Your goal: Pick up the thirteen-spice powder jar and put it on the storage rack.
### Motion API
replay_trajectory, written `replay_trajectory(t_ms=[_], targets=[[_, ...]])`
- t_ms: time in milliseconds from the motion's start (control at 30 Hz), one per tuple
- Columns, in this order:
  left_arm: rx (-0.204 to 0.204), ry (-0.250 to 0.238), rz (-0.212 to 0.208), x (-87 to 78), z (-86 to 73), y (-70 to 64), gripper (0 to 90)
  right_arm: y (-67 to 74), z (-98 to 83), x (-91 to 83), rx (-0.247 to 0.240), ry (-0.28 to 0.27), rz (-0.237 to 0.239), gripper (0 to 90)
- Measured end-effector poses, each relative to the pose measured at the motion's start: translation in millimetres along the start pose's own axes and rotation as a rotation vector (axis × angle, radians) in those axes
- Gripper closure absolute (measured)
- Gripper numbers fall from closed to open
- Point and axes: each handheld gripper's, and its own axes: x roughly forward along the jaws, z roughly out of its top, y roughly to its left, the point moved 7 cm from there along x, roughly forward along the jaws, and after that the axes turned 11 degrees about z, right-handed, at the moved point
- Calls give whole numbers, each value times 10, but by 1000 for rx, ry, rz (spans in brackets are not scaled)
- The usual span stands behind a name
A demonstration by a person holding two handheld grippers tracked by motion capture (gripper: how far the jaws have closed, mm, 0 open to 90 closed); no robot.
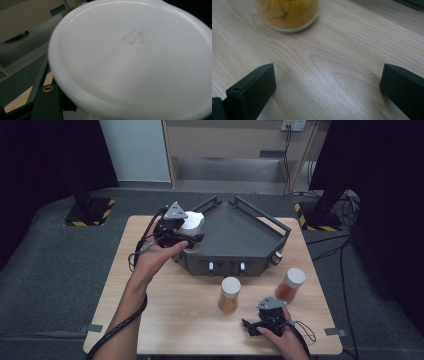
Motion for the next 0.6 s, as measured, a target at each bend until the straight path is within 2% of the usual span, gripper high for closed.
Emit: replay_trajectory(t_ms=[167,333,467,600], targets=[[4,13,5,97,58,38,293,-1,-1,0,-1,0,0,5],[-21,10,17,179,73,105,293,-2,-1,-1,-3,0,0,5],[-15,14,24,236,76,139,293,-2,-1,-1,-3,0,0,5],[-32,7,25,294,52,173,293,-3,-2,-1,-4,0,0,5]])
